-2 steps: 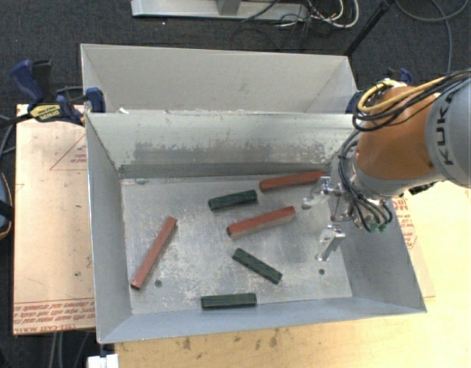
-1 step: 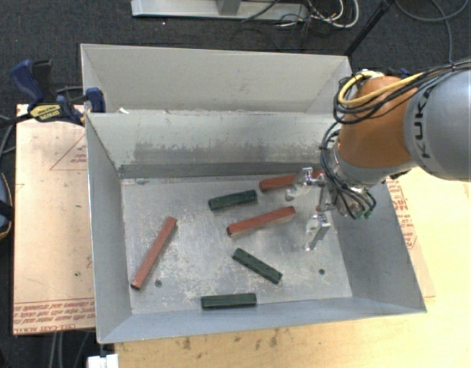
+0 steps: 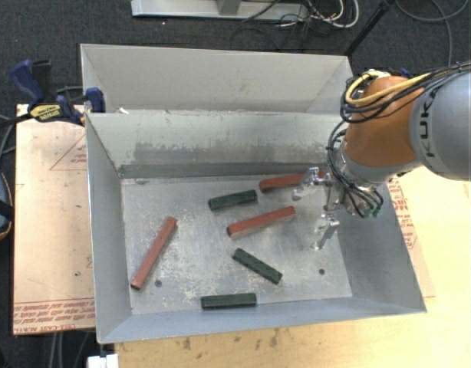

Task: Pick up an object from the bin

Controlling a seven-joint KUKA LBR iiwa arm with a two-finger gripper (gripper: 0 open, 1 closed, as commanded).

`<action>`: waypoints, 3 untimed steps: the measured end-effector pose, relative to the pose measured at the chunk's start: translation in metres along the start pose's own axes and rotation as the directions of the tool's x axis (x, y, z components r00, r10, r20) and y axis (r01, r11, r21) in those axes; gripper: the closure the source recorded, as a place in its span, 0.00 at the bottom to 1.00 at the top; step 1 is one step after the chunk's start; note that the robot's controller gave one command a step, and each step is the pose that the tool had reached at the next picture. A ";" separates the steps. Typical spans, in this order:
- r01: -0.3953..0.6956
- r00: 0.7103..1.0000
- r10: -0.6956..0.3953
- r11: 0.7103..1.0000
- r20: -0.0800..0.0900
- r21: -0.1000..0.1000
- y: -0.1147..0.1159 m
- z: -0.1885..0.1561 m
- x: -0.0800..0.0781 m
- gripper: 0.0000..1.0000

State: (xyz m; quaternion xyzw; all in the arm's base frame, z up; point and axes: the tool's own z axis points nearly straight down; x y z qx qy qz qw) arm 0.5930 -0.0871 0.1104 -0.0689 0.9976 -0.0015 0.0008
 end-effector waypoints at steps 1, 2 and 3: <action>0.126 0.992 -0.126 0.992 0.024 0.002 0.053 0.031 -0.029 1.00; 0.126 0.992 -0.126 0.992 0.024 0.002 0.053 0.031 -0.029 1.00; 0.089 0.996 -0.089 0.996 0.000 -0.003 0.060 -0.164 -0.037 1.00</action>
Offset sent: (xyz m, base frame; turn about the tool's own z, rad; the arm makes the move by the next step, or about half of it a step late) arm 0.0000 0.0000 0.0000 0.0000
